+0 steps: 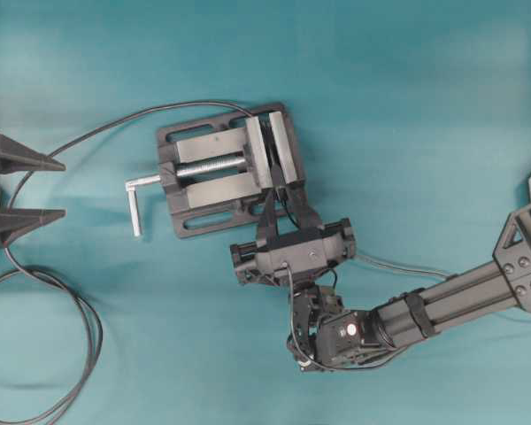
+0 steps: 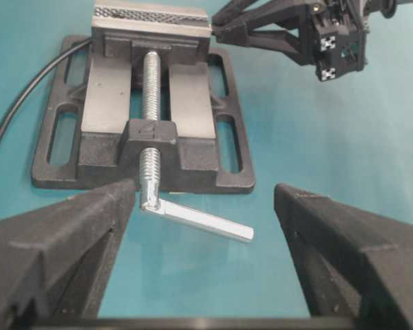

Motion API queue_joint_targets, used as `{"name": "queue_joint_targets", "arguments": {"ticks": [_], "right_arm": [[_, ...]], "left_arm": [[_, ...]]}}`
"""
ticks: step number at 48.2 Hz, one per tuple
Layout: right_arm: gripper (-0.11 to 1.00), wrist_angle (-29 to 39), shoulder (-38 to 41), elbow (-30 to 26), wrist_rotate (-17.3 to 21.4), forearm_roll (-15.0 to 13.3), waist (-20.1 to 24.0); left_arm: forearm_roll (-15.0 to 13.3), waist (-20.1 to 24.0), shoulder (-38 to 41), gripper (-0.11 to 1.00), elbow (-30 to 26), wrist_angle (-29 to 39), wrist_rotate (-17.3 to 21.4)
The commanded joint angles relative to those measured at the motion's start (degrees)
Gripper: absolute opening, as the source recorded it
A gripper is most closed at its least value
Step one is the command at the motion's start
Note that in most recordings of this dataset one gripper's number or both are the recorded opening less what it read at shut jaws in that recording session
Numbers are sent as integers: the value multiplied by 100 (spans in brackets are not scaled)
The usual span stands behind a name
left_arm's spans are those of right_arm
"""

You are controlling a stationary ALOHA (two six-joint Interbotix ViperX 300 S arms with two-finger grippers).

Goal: Insert the USB cable into the fixed female connector.

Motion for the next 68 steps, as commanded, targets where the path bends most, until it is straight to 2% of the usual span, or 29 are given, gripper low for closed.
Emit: {"name": "queue_joint_targets", "arguments": {"ticks": [1,12,28,33,44,54,58,62,68], "right_arm": [[36,-35,-255,-114,0,26,141],[36,-35,-264,-114,0,123,246],[38,-35,-360,-44,0,123,343],[45,-35,-396,44,0,123,369],[72,-35,-589,378,9,123,404],[73,-35,-923,809,-9,123,519],[73,18,-1160,1072,-9,53,633],[73,193,-1406,1327,0,-149,773],[73,1002,-1846,1837,62,-466,905]], "left_arm": [[18,0,88,99,-70,-35,26],[18,0,88,99,-70,-35,26],[18,26,88,99,-70,-35,9],[18,26,88,99,-70,-35,9],[18,26,88,99,-70,-35,9],[18,26,88,99,-70,-35,9],[18,26,88,99,-70,-35,9],[18,35,88,99,-70,-35,9],[18,44,88,99,-70,-35,0]]}}
